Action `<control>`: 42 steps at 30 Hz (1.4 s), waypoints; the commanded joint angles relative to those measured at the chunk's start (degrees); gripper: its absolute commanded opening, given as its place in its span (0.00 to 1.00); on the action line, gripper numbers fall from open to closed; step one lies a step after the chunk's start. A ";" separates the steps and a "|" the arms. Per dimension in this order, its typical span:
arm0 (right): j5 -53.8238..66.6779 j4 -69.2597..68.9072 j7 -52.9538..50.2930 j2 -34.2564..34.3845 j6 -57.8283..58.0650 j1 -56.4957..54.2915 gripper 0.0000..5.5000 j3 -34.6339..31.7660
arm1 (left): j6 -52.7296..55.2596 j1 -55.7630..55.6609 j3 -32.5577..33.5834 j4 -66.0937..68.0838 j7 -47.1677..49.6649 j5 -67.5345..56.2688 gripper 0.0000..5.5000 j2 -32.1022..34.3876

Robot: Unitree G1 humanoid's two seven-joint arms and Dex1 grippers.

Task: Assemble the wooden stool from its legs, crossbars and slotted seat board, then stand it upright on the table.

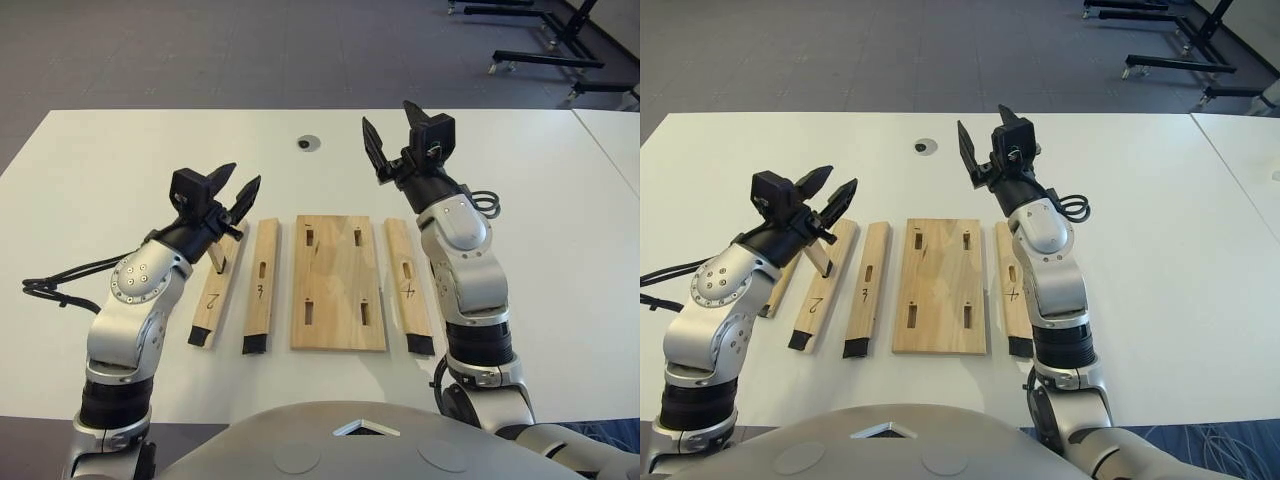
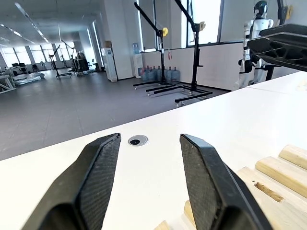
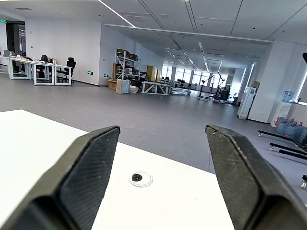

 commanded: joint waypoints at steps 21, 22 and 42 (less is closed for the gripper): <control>0.48 -0.68 -0.70 0.49 0.48 -0.79 0.60 -0.46 | 7.91 -2.34 2.77 0.82 3.64 -5.84 0.41 -1.69; 0.43 -0.65 -0.80 0.56 0.39 -0.78 0.60 -0.46 | 8.00 -3.00 3.03 0.23 3.69 -6.26 0.41 -1.91; 0.33 0.04 -1.92 0.87 -0.84 -0.68 0.60 -0.38 | 11.07 -12.04 10.49 -4.30 4.94 -13.70 0.41 -2.24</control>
